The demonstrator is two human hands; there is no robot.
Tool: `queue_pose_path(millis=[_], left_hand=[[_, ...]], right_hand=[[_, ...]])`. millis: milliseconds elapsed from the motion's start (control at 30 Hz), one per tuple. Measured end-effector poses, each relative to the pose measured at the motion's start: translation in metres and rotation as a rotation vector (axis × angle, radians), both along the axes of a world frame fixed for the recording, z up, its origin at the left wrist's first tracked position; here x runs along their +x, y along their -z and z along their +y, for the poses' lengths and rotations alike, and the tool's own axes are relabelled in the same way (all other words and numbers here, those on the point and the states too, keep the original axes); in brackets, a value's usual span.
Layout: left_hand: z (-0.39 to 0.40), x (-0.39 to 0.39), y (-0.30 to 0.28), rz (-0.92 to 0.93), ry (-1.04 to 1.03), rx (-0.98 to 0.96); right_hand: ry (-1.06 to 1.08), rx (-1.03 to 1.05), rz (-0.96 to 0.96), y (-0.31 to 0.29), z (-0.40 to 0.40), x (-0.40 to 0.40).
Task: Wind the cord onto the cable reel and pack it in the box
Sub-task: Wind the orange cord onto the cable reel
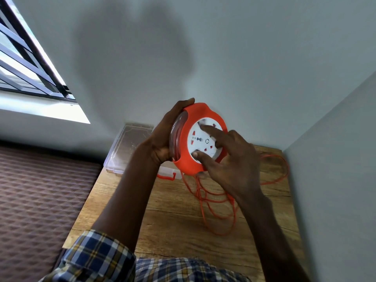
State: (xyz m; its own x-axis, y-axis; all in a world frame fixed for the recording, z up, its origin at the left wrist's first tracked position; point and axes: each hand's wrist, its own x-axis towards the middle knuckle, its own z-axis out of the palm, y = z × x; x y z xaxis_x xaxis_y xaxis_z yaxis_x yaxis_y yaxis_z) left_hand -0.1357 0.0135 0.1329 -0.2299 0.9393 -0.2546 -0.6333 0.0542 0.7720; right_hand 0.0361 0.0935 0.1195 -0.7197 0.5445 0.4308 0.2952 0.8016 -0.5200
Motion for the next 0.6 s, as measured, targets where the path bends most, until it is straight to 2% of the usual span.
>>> queue_pose_path(millis=[167,300,367,467,600], left_hand=[[0.007,0.004,0.01,-0.05,-0.023,-0.033],[0.007,0.005,0.007,-0.03,-0.017,-0.042],[0.007,0.003,0.009,-0.047,-0.025,-0.044],[0.006,0.0,0.011,-0.062,-0.046,-0.005],[0.006,-0.001,0.008,-0.047,-0.09,0.022]], right_hand=[[0.336,-0.267,-0.009,-0.004,-0.02,-0.018],[0.331,-0.269,0.003,-0.003,-0.016,-0.015],[0.287,-0.187,0.031,-0.003,-0.009,-0.01],[0.09,-0.105,0.085,-0.003,0.004,-0.004],[-0.175,-0.067,-0.016,-0.001,0.022,0.005]])
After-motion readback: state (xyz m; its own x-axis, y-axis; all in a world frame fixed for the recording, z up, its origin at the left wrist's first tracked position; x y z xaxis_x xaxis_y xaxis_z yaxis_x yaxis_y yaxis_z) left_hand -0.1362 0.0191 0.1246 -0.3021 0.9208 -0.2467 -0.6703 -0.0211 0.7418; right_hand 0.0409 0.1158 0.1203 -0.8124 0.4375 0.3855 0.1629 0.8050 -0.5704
